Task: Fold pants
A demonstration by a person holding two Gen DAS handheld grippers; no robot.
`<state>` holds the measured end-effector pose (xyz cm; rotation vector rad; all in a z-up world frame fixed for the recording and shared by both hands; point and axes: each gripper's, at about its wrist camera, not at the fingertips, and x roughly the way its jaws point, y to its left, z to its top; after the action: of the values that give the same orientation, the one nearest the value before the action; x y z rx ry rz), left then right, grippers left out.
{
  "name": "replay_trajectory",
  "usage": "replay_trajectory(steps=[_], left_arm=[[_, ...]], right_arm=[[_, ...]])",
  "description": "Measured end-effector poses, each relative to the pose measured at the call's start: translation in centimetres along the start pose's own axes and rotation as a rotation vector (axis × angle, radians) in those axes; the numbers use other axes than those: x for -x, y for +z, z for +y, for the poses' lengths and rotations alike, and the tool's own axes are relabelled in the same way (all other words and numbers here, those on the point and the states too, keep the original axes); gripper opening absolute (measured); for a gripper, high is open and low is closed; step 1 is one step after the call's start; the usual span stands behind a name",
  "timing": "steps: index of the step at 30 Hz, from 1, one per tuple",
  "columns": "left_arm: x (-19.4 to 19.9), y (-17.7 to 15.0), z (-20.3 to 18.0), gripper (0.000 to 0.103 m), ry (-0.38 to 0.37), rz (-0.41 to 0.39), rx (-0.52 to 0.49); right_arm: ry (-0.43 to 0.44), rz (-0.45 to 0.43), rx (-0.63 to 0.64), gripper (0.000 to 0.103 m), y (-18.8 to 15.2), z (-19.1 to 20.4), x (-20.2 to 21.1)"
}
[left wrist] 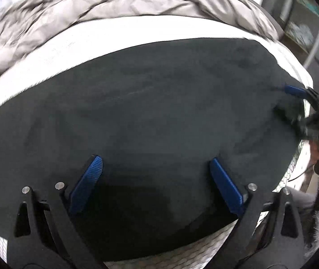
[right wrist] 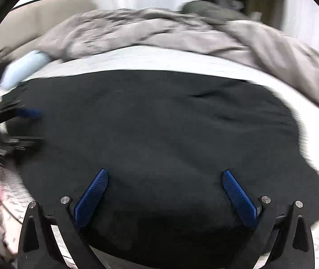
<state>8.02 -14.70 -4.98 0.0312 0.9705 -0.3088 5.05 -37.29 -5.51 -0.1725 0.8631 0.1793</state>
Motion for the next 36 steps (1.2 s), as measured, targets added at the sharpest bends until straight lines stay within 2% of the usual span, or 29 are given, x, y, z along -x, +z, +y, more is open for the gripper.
replay_trajectory(steps=[2, 3, 4, 5, 7, 10, 13, 16, 18, 20, 22, 23, 25, 26, 27, 28, 30, 32, 34, 36], left_arm=[[0.5, -0.5, 0.9, 0.097, 0.010, -0.005, 0.023], [0.5, -0.6, 1.8, 0.097, 0.015, -0.004, 0.026], [0.6, -0.7, 2.0, 0.097, 0.021, -0.002, 0.029], [0.6, -0.7, 2.3, 0.097, 0.025, 0.000, 0.033], [0.8, -0.5, 2.8, 0.097, 0.047, 0.003, 0.048], [1.2, 1.0, 0.8, 0.096, 0.041, -0.025, 0.023], [0.1, 4.0, -2.6, 0.096, 0.022, -0.051, -0.058], [-3.0, 7.2, -5.6, 0.096, 0.020, 0.005, -0.092], [-5.4, 8.9, -6.8, 0.095, 0.042, 0.060, -0.121], [-7.1, 9.7, -6.5, 0.096, 0.086, 0.088, -0.122], [-7.4, 10.0, -4.1, 0.097, 0.057, 0.110, -0.058], [-7.0, 9.9, -2.4, 0.097, 0.049, 0.109, -0.013], [-5.9, 9.4, 0.6, 0.097, 0.089, 0.104, 0.055], [-5.4, 9.0, 1.8, 0.097, 0.129, 0.102, 0.081], [-4.4, 8.3, 3.5, 0.096, 0.211, 0.102, 0.110], [-3.5, 7.6, 4.6, 0.094, 0.243, 0.092, 0.130], [-1.0, 5.5, 6.7, 0.094, 0.214, 0.050, 0.187], [0.9, 3.5, 7.2, 0.094, 0.173, 0.020, 0.209], [2.6, 2.0, 6.9, 0.094, 0.138, -0.023, 0.214], [3.6, 0.9, 5.6, 0.094, 0.068, -0.055, 0.179]], right_arm=[[-0.079, -0.013, -0.055, 0.101, -0.6, -2.4, 0.3], [-0.219, -0.010, -0.080, 0.101, -1.0, -3.8, 0.2], [-0.323, 0.011, -0.101, 0.102, -1.2, -4.7, -0.1], [-0.343, 0.004, -0.139, 0.102, -1.5, -5.5, -0.1], [-0.290, -0.024, -0.213, 0.102, -2.0, -6.5, 0.3], [-0.308, -0.050, -0.186, 0.102, -1.6, -5.7, 1.0], [-0.182, -0.106, -0.206, 0.103, -0.8, -5.1, 2.2], [-0.110, -0.121, -0.211, 0.103, -0.7, -5.0, 2.2], [-0.112, -0.101, -0.213, 0.102, -1.0, -5.2, 1.7], [-0.134, -0.083, -0.205, 0.102, -1.6, -4.9, 1.8], [-0.148, -0.063, -0.202, 0.102, -1.7, -5.0, 1.7], [-0.152, -0.054, -0.205, 0.102, -1.9, -4.8, 1.9], [-0.129, -0.036, -0.221, 0.102, -2.3, -5.7, 1.6], [-0.121, -0.036, -0.216, 0.102, -2.6, -5.8, 1.7], [-0.118, -0.035, -0.209, 0.102, -2.7, -5.9, 1.8], [-0.112, -0.033, -0.205, 0.102, -2.7, -5.9, 1.9], [-0.083, -0.041, -0.228, 0.102, -2.7, -6.2, 2.5], [-0.010, -0.075, -0.301, 0.103, -3.0, -7.0, 3.6], [0.062, -0.093, -0.413, 0.103, -3.5, -8.4, 4.6], [0.148, -0.106, -0.547, 0.103, -4.5, -9.9, 5.4]])
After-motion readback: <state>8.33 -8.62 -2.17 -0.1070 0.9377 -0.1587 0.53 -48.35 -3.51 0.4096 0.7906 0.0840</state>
